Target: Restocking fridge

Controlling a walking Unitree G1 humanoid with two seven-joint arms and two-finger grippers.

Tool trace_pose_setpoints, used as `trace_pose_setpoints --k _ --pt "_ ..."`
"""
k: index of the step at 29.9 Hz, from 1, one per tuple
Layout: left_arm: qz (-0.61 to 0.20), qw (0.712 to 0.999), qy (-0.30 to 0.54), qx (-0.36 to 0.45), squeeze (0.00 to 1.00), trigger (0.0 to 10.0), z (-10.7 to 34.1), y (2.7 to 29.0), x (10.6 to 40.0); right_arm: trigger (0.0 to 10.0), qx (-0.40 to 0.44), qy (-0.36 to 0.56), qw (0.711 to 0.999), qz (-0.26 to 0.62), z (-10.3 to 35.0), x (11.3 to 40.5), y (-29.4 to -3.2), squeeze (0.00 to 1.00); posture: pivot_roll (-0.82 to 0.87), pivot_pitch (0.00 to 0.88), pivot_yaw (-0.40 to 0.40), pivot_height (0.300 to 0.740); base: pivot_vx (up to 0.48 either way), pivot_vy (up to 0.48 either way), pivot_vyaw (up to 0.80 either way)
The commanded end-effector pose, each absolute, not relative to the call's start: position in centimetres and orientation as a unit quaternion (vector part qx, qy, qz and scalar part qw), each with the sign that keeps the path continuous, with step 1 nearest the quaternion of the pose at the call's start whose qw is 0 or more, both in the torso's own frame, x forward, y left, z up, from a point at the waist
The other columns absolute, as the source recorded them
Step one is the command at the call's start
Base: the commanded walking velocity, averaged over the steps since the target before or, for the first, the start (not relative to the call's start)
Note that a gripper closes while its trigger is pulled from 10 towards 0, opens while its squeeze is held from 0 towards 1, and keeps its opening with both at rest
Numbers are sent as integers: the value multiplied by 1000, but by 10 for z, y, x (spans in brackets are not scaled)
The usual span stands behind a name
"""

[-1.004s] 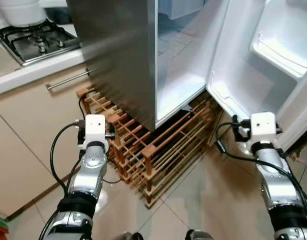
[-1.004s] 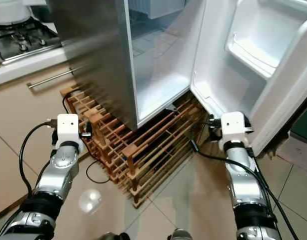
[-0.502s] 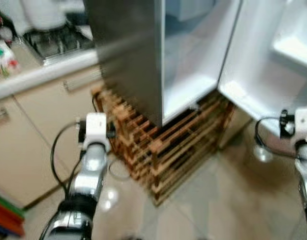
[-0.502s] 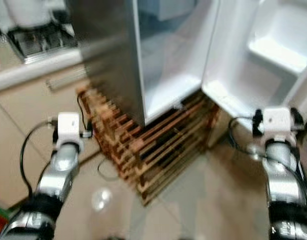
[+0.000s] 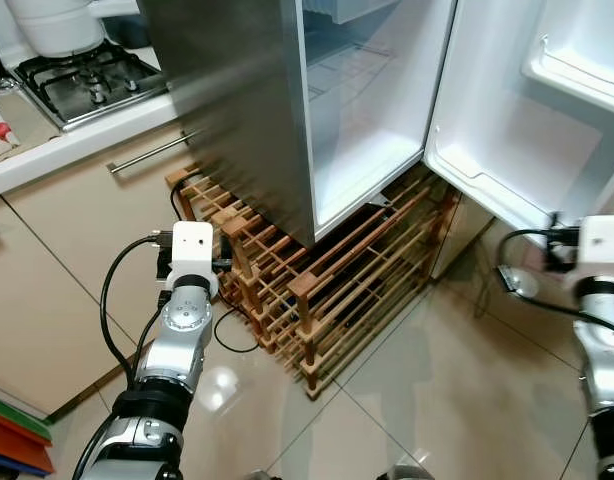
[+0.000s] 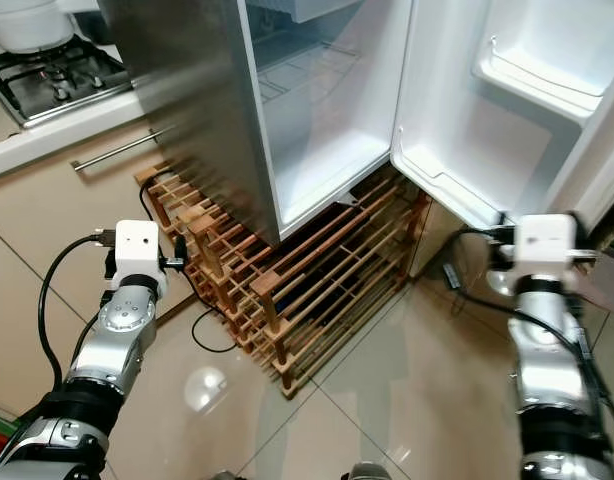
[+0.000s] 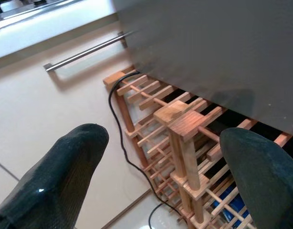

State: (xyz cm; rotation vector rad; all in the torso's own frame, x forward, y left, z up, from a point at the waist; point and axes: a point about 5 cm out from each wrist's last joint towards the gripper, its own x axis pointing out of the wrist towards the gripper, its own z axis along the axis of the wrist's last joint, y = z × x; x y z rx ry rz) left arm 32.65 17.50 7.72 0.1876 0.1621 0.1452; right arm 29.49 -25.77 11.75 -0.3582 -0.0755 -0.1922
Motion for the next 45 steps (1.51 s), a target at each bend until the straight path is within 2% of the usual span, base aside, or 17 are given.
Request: trace_pose_setpoints --k 1,4,9,16,22,26,33,38,45 --pt "55 992 53 96 0 10000 88 173 330 10000 -163 -55 984 -47 120 299 -232 0 -118 0 97 740 0 0 0" --pt "48 993 47 97 0 10000 89 172 330 10000 -156 -56 985 -44 119 301 -227 0 -118 0 97 740 0 0 0" --pt "59 996 24 65 0 10000 97 173 328 10000 -124 -48 989 -67 121 315 -223 0 -101 0 79 740 0 -475 0" --pt "47 997 22 61 0 10000 98 171 326 10000 -141 -60 987 -40 135 328 -213 0 -84 0 67 740 0 -469 164" --pt "49 997 23 52 0 10000 102 169 329 10000 -150 -53 986 -44 133 334 -213 0 -82 0 70 740 0 -467 609" --pt "58 997 29 47 0 10000 102 169 331 10000 -153 -45 986 -48 131 335 -214 0 -88 0 71 740 124 -431 0" --pt "62 996 34 53 0 10000 101 169 333 10000 -162 -54 985 -19 136 339 -211 0 -91 0 79 740 0 0 0" --pt "76 995 41 58 0 10000 102 181 331 10000 -166 -62 984 31 142 336 -205 0 -83 0 98 740 0 0 0" --pt "69 994 41 71 0 10000 104 184 331 10000 -201 -37 979 13 135 331 -231 0 -85 0 134 740 0 0 0"
